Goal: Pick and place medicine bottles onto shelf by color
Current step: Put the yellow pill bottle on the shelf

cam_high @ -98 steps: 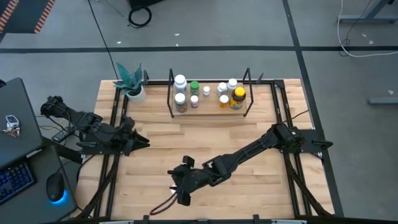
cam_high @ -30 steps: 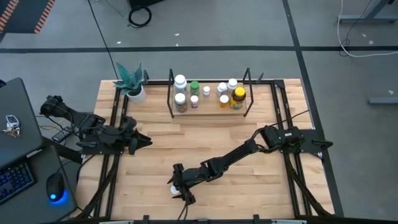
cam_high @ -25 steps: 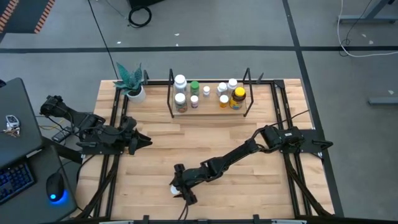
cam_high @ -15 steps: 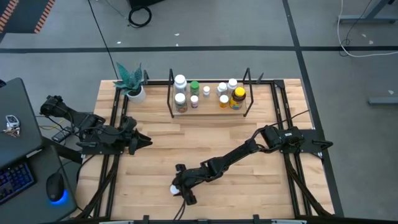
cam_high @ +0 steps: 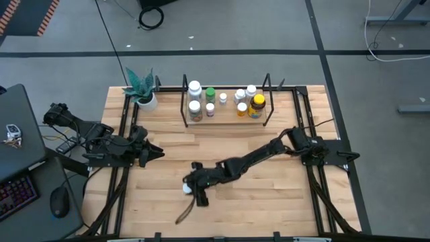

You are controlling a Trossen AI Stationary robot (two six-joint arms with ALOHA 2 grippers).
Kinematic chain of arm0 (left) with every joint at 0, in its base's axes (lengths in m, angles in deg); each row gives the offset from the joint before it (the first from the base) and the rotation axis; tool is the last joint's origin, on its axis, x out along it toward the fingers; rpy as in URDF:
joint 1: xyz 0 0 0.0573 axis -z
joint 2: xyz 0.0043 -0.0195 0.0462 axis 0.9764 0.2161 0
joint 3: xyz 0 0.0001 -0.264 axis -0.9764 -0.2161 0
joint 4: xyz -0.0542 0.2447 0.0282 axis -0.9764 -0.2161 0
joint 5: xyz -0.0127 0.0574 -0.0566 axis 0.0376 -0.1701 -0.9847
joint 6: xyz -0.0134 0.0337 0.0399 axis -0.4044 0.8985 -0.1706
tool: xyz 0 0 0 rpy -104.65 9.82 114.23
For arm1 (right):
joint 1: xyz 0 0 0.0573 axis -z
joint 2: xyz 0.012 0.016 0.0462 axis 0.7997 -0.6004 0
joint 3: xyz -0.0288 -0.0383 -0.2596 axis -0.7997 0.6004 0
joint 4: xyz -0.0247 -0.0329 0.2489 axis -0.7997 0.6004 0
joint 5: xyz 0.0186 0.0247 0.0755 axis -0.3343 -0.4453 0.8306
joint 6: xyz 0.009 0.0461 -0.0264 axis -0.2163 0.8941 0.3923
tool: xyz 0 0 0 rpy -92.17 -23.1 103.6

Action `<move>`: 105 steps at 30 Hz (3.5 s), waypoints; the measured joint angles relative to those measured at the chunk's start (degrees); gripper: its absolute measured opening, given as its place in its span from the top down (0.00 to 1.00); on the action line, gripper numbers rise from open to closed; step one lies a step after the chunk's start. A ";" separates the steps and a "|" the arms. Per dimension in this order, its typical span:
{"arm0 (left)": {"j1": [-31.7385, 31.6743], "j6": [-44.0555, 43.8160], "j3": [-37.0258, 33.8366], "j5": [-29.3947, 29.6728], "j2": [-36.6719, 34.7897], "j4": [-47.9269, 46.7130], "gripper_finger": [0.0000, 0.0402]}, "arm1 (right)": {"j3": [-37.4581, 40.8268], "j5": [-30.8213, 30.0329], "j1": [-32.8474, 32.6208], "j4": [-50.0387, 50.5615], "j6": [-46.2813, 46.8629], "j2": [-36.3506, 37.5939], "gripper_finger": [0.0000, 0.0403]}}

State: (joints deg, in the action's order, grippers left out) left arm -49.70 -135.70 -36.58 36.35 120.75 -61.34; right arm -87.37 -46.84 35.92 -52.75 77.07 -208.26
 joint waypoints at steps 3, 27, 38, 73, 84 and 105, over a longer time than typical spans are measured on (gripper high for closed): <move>0.00 0.02 0.00 0.02 0.00 0.02 0.57 | 0.00 -1.85 1.91 4.16 -1.26 2.65 0.49; 0.00 -0.44 0.00 1.03 -0.02 1.68 0.57 | 30.31 -10.56 12.90 9.86 1.93 34.58 0.49; 0.02 -1.55 0.00 4.15 -0.02 3.96 0.57 | 39.67 -28.31 19.67 -5.27 4.57 39.14 0.49; 0.00 -2.93 0.00 5.37 -0.02 3.74 0.57 | 37.88 -40.60 25.06 -8.28 24.19 26.53 0.49; 0.00 -2.93 0.00 5.37 -0.02 3.74 0.57 | 38.56 -37.75 26.50 -8.35 21.36 26.53 0.46; 0.02 -2.91 0.00 5.36 -0.02 3.76 0.57 | 38.58 -32.62 28.82 -8.38 19.63 26.55 0.30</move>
State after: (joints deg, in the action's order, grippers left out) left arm -49.68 -138.61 -36.58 41.71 120.73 -57.58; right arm -48.79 -79.45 64.74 -61.13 96.71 -181.71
